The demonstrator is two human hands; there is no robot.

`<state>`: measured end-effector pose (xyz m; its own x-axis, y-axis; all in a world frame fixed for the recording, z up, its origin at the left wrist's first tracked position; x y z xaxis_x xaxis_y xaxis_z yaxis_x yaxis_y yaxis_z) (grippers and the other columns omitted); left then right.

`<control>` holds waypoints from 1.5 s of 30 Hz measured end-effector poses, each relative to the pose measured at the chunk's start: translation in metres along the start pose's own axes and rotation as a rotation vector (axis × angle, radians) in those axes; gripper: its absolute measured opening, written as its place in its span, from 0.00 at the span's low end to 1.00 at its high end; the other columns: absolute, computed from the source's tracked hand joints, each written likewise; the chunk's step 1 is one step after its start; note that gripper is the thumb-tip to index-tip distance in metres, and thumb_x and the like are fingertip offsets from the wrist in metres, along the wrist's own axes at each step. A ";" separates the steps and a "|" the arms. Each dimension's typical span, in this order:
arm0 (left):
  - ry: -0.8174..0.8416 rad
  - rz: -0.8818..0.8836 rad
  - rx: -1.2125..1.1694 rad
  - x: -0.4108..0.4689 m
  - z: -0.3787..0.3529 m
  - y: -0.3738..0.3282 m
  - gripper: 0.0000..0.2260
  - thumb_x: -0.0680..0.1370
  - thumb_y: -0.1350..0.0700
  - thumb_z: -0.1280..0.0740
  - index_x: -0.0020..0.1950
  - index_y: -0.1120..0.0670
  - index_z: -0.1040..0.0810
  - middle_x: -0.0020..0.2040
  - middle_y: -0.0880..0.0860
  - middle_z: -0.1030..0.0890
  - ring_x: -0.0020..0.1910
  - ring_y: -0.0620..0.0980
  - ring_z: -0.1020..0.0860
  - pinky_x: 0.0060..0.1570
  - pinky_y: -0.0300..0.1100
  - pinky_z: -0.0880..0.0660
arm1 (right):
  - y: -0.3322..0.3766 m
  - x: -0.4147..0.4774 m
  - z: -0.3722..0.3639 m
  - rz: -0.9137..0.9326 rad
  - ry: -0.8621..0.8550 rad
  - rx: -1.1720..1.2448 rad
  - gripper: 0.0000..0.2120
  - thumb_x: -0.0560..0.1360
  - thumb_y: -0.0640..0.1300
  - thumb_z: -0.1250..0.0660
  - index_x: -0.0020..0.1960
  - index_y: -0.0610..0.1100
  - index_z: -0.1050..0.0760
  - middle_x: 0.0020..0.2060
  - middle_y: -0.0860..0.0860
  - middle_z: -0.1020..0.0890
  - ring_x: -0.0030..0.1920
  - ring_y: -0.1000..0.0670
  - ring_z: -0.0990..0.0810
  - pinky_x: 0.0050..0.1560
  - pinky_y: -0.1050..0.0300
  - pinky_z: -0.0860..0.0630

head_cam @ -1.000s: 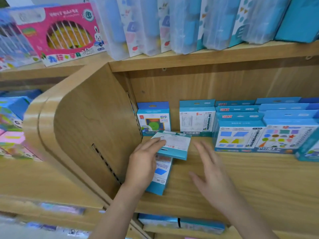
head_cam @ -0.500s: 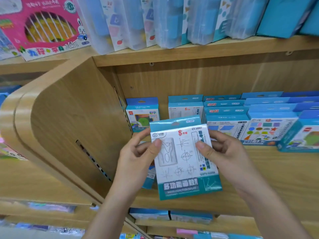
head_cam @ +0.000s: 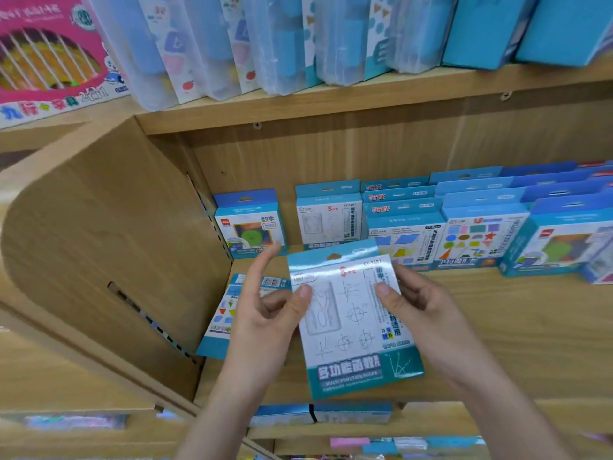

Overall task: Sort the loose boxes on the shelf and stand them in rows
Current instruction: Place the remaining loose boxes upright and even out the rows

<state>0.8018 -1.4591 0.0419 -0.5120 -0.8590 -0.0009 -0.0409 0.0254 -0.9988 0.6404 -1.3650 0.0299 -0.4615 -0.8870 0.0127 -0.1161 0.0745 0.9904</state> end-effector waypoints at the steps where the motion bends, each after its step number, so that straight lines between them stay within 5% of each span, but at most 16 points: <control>1: 0.029 -0.002 0.015 0.000 -0.002 0.003 0.23 0.71 0.54 0.33 0.65 0.40 0.31 0.44 0.57 0.15 0.45 0.52 0.16 0.40 0.45 0.20 | -0.001 -0.001 0.002 0.008 -0.026 -0.004 0.13 0.75 0.41 0.36 0.55 0.56 0.23 0.47 0.56 0.15 0.48 0.56 0.16 0.40 0.64 0.22; 8: 0.250 0.104 0.136 -0.001 -0.015 0.020 0.27 0.71 0.63 0.27 0.62 0.41 0.30 0.51 0.52 0.16 0.52 0.50 0.18 0.47 0.50 0.20 | -0.008 -0.009 0.018 0.023 -0.183 0.026 0.14 0.73 0.45 0.36 0.57 0.57 0.25 0.47 0.57 0.15 0.45 0.55 0.16 0.34 0.63 0.22; 17: 0.000 0.006 0.169 0.019 0.004 0.007 0.23 0.69 0.64 0.26 0.57 0.46 0.28 0.48 0.51 0.15 0.48 0.52 0.17 0.45 0.53 0.19 | -0.026 -0.005 0.017 0.044 -0.131 -0.116 0.19 0.77 0.34 0.39 0.58 0.55 0.25 0.49 0.61 0.16 0.49 0.58 0.19 0.46 0.67 0.25; 22: -0.135 -0.165 0.317 0.055 0.020 -0.012 0.23 0.72 0.67 0.28 0.54 0.42 0.30 0.47 0.46 0.18 0.45 0.43 0.18 0.39 0.43 0.19 | -0.040 -0.004 0.021 0.053 -0.165 -0.266 0.20 0.76 0.35 0.35 0.58 0.58 0.26 0.53 0.56 0.19 0.48 0.60 0.20 0.50 0.68 0.25; 28: -0.092 -0.226 0.562 0.105 0.012 0.005 0.25 0.72 0.68 0.30 0.53 0.40 0.35 0.51 0.46 0.20 0.51 0.47 0.20 0.42 0.50 0.20 | -0.042 -0.003 0.026 0.077 -0.184 -0.340 0.20 0.75 0.34 0.34 0.58 0.58 0.26 0.52 0.57 0.20 0.48 0.61 0.20 0.49 0.71 0.26; 32: -0.028 -0.256 0.576 0.127 -0.006 0.018 0.25 0.74 0.70 0.33 0.54 0.42 0.35 0.54 0.48 0.23 0.53 0.46 0.23 0.44 0.46 0.20 | -0.047 -0.003 0.036 0.083 -0.214 -0.351 0.20 0.75 0.34 0.33 0.56 0.58 0.25 0.53 0.55 0.20 0.47 0.60 0.20 0.45 0.70 0.26; 36: -0.012 -0.297 0.597 0.146 -0.013 0.030 0.25 0.72 0.72 0.33 0.54 0.44 0.35 0.57 0.51 0.25 0.54 0.47 0.24 0.44 0.35 0.26 | -0.051 -0.005 0.046 0.104 -0.254 -0.362 0.20 0.74 0.33 0.33 0.55 0.57 0.25 0.53 0.52 0.20 0.46 0.60 0.20 0.43 0.69 0.26; 40: -0.142 -0.377 0.778 0.149 -0.016 0.043 0.22 0.71 0.68 0.29 0.59 0.51 0.30 0.58 0.55 0.30 0.59 0.51 0.29 0.55 0.29 0.39 | -0.049 -0.003 0.052 0.147 -0.266 -0.476 0.23 0.74 0.34 0.32 0.55 0.63 0.24 0.54 0.57 0.21 0.52 0.61 0.23 0.43 0.69 0.26; 43: -0.195 -0.404 0.835 0.149 -0.020 0.044 0.24 0.70 0.66 0.28 0.62 0.51 0.30 0.60 0.57 0.31 0.59 0.55 0.28 0.57 0.36 0.36 | -0.038 0.004 0.054 0.218 -0.254 -0.665 0.25 0.75 0.36 0.33 0.58 0.66 0.29 0.57 0.61 0.26 0.56 0.60 0.26 0.47 0.68 0.26; 45: -0.171 -0.340 0.884 0.150 -0.023 0.044 0.26 0.72 0.63 0.29 0.65 0.48 0.34 0.59 0.57 0.28 0.55 0.56 0.25 0.52 0.43 0.30 | -0.027 0.013 0.055 0.274 -0.245 -0.859 0.24 0.76 0.39 0.35 0.66 0.58 0.31 0.63 0.58 0.29 0.61 0.58 0.29 0.58 0.59 0.26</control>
<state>0.7035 -1.5747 -0.0008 -0.4571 -0.8142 0.3580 0.5334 -0.5731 -0.6222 0.5893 -1.3538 -0.0038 -0.5606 -0.7603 0.3282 0.6690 -0.1823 0.7205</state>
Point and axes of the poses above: each hand's wrist, its own x-axis towards the middle knuckle, its own z-axis out of the back of the hand, y = z × x, the point moved 3 cm from there along x, towards the middle knuckle
